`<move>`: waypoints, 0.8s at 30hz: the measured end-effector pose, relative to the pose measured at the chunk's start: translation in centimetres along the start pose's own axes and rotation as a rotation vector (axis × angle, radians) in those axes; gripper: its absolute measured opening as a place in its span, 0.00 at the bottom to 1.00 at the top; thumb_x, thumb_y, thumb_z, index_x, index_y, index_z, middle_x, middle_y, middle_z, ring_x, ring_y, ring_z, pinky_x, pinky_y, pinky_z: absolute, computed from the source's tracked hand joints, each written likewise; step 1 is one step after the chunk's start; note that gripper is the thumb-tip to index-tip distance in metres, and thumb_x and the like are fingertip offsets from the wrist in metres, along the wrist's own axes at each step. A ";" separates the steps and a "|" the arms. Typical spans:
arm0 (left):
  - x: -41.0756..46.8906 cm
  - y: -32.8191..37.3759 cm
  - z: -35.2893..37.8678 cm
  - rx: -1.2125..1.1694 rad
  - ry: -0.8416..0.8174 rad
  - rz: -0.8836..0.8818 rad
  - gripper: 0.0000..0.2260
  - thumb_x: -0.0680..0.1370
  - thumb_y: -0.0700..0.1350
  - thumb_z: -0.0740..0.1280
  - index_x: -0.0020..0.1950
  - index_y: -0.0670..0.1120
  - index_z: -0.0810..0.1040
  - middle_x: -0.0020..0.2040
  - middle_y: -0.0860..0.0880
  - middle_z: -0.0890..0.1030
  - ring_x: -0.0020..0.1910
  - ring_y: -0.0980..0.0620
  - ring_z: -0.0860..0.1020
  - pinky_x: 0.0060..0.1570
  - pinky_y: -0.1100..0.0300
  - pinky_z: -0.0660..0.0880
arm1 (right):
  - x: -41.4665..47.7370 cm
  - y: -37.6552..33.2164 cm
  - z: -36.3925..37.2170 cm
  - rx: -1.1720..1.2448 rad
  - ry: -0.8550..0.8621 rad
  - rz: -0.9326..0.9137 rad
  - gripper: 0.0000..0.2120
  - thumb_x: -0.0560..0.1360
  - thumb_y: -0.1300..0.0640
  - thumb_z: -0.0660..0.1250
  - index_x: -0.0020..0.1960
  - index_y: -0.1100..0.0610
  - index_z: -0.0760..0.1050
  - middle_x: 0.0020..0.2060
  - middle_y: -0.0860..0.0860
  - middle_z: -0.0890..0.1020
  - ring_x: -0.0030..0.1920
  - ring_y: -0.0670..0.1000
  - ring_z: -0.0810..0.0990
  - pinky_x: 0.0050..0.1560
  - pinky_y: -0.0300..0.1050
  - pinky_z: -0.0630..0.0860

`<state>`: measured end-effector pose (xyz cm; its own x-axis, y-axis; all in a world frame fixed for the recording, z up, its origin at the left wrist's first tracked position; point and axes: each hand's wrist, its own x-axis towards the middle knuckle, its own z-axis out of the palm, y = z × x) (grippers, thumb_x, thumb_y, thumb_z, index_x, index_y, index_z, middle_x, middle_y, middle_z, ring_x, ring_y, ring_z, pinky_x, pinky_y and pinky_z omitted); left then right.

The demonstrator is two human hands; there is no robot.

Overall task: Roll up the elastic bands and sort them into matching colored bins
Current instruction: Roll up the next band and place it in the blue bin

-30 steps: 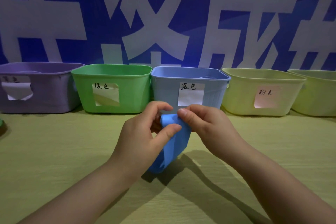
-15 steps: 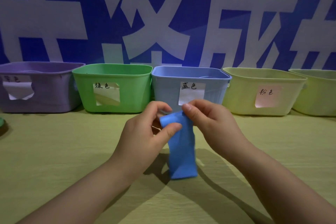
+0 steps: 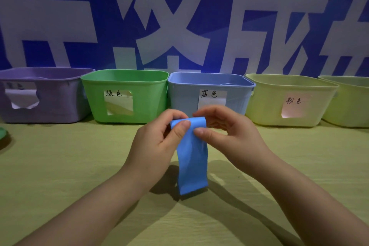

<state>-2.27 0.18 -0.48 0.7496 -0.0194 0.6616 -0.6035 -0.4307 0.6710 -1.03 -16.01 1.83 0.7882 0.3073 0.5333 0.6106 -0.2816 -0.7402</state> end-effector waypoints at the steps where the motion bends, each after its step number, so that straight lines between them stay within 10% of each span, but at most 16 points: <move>1: 0.0 0.0 0.0 -0.011 -0.006 -0.008 0.15 0.69 0.63 0.58 0.47 0.56 0.74 0.35 0.52 0.76 0.31 0.59 0.70 0.31 0.65 0.65 | 0.0 0.0 0.0 -0.029 0.013 -0.005 0.10 0.69 0.57 0.72 0.43 0.44 0.75 0.41 0.44 0.82 0.44 0.40 0.80 0.51 0.40 0.77; 16: 0.5 -0.8 -0.1 0.059 0.002 0.017 0.09 0.66 0.61 0.61 0.42 0.60 0.75 0.45 0.59 0.78 0.41 0.57 0.76 0.43 0.65 0.71 | 0.0 -0.1 -0.3 -0.239 -0.027 -0.043 0.14 0.69 0.52 0.72 0.50 0.41 0.72 0.45 0.39 0.79 0.50 0.35 0.75 0.50 0.26 0.68; 24: 0.1 -0.3 -0.1 0.046 -0.067 0.028 0.13 0.67 0.60 0.61 0.50 0.61 0.70 0.46 0.60 0.78 0.46 0.55 0.77 0.47 0.58 0.74 | 0.1 -0.1 -0.5 -0.276 -0.044 0.021 0.06 0.73 0.48 0.65 0.49 0.45 0.75 0.41 0.39 0.79 0.47 0.38 0.76 0.46 0.34 0.71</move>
<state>-1.99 0.37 -0.60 0.7499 -0.0914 0.6552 -0.6126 -0.4697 0.6357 -1.00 -16.41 2.15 0.8003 0.3361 0.4966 0.5970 -0.5231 -0.6082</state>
